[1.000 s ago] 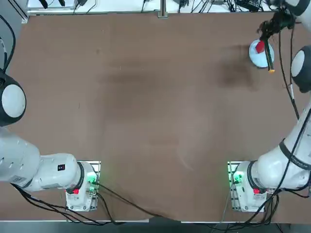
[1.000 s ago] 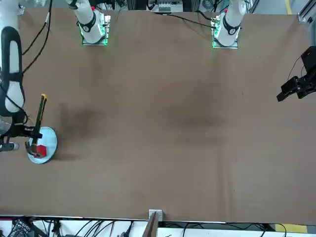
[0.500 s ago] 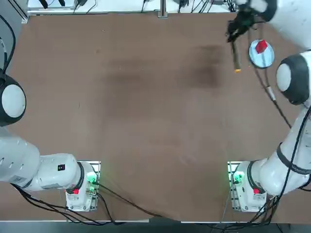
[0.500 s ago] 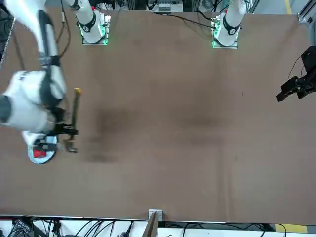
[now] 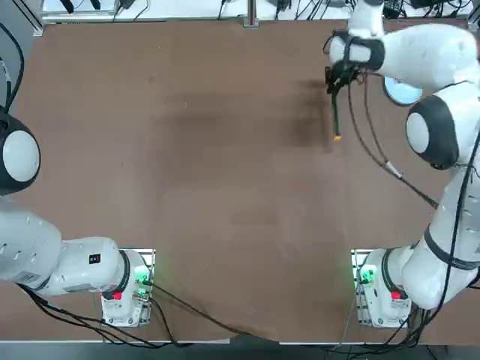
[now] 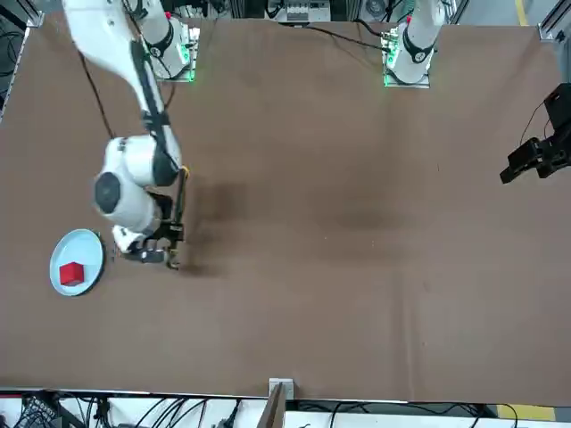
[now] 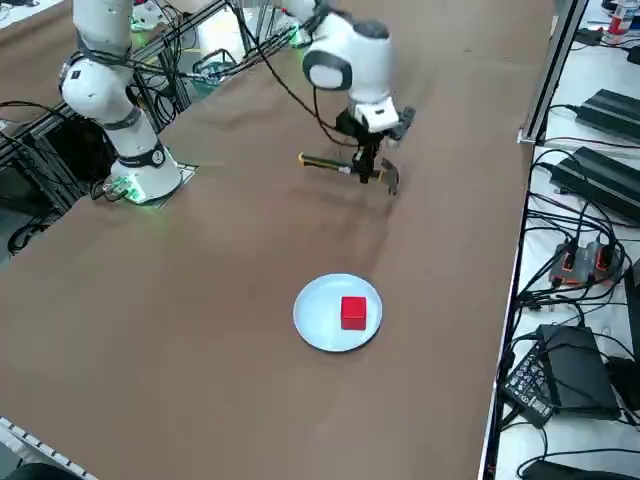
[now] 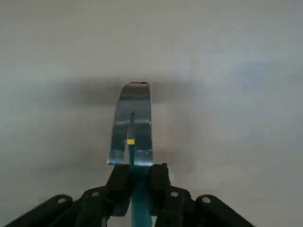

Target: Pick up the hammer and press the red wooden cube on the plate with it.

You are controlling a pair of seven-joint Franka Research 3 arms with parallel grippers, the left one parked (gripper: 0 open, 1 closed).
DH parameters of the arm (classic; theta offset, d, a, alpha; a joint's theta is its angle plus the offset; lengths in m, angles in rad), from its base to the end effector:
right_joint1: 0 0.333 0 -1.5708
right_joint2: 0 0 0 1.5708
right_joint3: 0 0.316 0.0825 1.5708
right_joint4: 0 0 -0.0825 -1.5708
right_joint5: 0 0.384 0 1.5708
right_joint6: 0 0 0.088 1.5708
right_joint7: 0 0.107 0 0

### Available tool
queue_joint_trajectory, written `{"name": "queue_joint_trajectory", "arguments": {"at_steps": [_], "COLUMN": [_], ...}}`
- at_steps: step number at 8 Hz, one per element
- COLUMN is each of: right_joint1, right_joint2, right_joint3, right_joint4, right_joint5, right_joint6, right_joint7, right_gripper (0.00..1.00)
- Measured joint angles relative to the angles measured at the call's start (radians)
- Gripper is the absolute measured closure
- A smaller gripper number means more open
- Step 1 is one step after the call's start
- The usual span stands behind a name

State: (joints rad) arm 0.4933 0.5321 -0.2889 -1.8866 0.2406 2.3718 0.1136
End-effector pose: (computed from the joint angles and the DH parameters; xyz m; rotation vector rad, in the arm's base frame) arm 0.6168 0.1402 0.2315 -3.1234 0.0743 0.0297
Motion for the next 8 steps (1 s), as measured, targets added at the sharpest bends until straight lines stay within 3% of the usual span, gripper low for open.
{"name": "queue_joint_trajectory", "arguments": {"at_steps": [5,6,8], "right_joint1": [0.029,0.03,0.035], "right_joint2": [0.003,0.003,-0.004], "right_joint3": [-0.007,-0.007,-0.007], "right_joint4": [-0.048,-0.049,-0.05], "right_joint5": [-0.003,-0.003,-0.003], "right_joint6": [0.086,0.086,0.089], "right_joint7": [-0.018,-0.022,-0.031], "right_gripper": [0.77,0.69,0.37]}}
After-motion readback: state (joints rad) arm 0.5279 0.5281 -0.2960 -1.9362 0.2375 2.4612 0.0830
